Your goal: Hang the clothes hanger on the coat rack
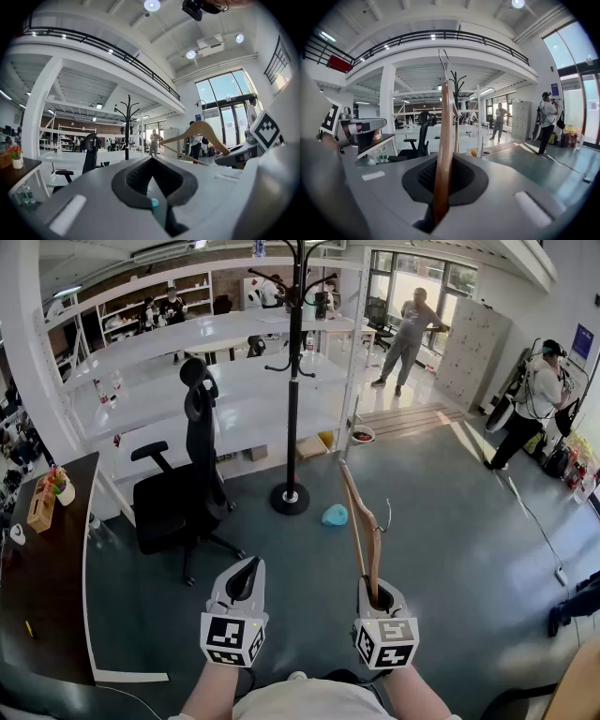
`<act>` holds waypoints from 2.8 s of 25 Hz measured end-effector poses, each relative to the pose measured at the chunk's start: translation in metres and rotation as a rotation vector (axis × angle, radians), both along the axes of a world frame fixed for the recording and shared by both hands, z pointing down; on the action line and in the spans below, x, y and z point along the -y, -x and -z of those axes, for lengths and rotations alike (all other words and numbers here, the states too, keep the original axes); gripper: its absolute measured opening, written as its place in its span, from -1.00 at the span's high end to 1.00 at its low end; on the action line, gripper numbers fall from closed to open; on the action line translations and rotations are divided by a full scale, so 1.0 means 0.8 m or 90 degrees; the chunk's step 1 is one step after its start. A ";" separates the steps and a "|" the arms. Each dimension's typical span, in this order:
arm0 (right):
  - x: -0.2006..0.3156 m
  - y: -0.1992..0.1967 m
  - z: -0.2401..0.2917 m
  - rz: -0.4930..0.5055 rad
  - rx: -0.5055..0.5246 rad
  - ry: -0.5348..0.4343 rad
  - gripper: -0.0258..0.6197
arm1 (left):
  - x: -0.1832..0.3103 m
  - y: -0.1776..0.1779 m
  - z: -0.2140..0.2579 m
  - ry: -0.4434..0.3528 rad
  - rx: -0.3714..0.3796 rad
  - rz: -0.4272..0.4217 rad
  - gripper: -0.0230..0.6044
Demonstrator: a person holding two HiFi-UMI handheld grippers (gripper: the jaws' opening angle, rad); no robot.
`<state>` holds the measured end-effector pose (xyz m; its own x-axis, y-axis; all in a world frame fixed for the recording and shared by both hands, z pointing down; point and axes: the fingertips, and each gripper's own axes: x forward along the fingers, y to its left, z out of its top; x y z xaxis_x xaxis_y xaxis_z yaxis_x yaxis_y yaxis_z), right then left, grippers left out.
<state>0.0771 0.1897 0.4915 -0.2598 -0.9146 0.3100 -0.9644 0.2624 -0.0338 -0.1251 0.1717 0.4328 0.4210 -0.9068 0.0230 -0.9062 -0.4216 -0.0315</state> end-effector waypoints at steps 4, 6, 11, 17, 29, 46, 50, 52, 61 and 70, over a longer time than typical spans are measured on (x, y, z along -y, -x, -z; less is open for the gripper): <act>0.003 0.002 -0.002 -0.003 0.003 0.004 0.83 | 0.003 0.004 -0.004 0.004 0.004 0.001 0.93; 0.003 0.002 -0.004 -0.004 0.008 0.007 0.83 | 0.002 0.006 -0.006 0.004 0.005 0.003 0.93; 0.007 0.005 -0.008 -0.004 0.043 0.019 0.83 | 0.005 0.014 -0.011 0.008 0.007 0.013 0.93; 0.020 0.005 -0.012 -0.010 0.038 0.022 0.83 | 0.016 0.025 -0.020 0.016 0.002 0.021 0.93; 0.137 -0.013 -0.033 0.008 0.038 0.046 0.83 | 0.118 0.015 -0.044 0.042 0.011 0.041 0.93; 0.469 -0.101 -0.003 0.060 0.049 0.009 0.83 | 0.416 -0.044 -0.002 -0.010 0.017 0.122 0.93; 0.510 -0.110 0.000 0.062 0.047 0.000 0.83 | 0.456 -0.052 0.003 -0.022 0.013 0.125 0.93; 0.527 -0.110 -0.001 0.063 0.050 -0.002 0.83 | 0.475 -0.053 0.001 -0.020 0.013 0.125 0.93; 0.607 -0.104 -0.003 0.061 0.045 0.013 0.83 | 0.554 -0.051 -0.001 -0.018 0.028 0.117 0.93; 0.755 -0.070 0.070 0.059 0.024 -0.031 0.83 | 0.664 -0.008 0.024 -0.042 0.019 0.099 0.93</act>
